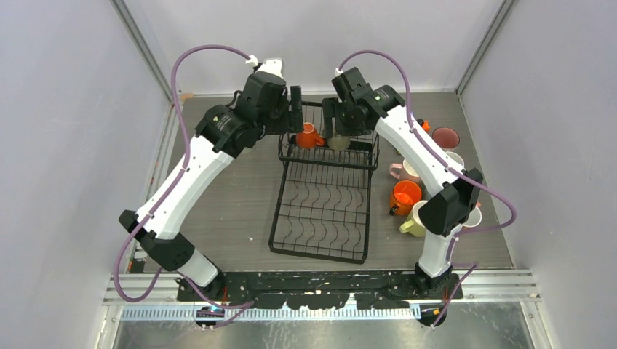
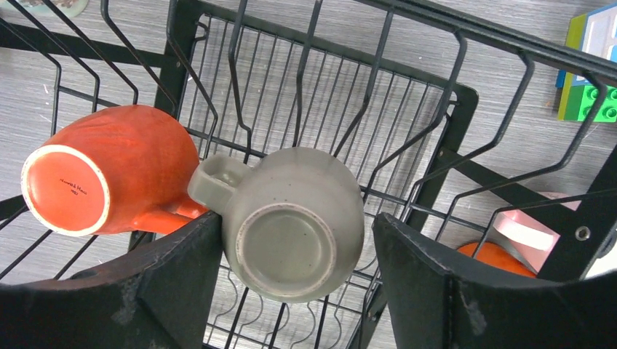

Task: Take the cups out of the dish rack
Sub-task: Unload the cup from the dish rack.

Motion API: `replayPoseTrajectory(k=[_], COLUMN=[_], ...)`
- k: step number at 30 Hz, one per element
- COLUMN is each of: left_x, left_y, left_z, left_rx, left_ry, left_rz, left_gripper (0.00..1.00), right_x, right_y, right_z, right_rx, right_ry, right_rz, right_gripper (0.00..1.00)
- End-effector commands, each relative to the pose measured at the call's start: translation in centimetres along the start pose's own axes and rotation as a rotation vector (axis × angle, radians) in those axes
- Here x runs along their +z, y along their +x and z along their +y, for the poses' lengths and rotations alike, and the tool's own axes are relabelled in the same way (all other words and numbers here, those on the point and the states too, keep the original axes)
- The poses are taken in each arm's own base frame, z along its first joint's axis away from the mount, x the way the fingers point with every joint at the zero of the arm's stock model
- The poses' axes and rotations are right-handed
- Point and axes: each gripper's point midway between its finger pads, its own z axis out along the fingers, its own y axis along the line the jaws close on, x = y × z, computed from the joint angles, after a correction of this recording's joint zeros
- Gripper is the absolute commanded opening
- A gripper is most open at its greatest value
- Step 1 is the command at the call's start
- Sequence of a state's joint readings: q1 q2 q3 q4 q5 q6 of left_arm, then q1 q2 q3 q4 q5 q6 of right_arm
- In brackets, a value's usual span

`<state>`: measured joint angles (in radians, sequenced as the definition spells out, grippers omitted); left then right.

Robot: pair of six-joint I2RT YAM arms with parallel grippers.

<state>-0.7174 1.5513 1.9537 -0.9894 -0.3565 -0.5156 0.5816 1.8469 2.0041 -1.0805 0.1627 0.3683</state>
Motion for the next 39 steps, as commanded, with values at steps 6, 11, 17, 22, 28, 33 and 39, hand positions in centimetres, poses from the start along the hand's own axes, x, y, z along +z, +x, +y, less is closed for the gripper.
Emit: replayPoseTrajectory(k=[6, 11, 17, 22, 28, 33, 39], left_x=[-1.3, -1.1, -0.8, -1.2, -1.8, -2.9, -3.2], left_y=[-1.5, -1.1, -0.9, -1.7, -2.0, -2.0, -2.1], left_z=[-0.5, -1.1, -1.9, -2.7, -3.3, -5.2, -6.8], left_rx=[-0.045, -0.055, -0.07, -0.066, -0.124, -0.237, -0.315], left_ry=[0.054, 0.083, 0.144, 0.229, 0.318, 0.464, 0.598], left_rz=[-0.056, -0.044, -0.031, -0.05, -0.052, -0.052, -0.107], left_gripper=[0.76, 0.76, 0.75, 0.74, 0.74, 0.72, 0.69], right_x=[-0.2, -2.4, -5.5, -8.0, -10.6, -12.4, -14.5], right_y=[-0.8, -2.0, -3.2, -3.9, -4.4, -5.6, -6.9], right_z=[0.1, -0.5, -0.7, -0.8, -0.1, 0.5, 1.7], right_rx=[-0.011, 0.005, 0.045, 0.084, 0.125, 0.217, 0.384], right_ry=[0.011, 0.025, -0.025, -0.098, -0.229, -0.369, -0.513], right_rz=[-0.038, -0.087, -0.149, -0.182, -0.216, -0.23, -0.21], right_gripper=[0.57, 0.38, 0.33, 0.31, 0.31, 0.3, 0.3])
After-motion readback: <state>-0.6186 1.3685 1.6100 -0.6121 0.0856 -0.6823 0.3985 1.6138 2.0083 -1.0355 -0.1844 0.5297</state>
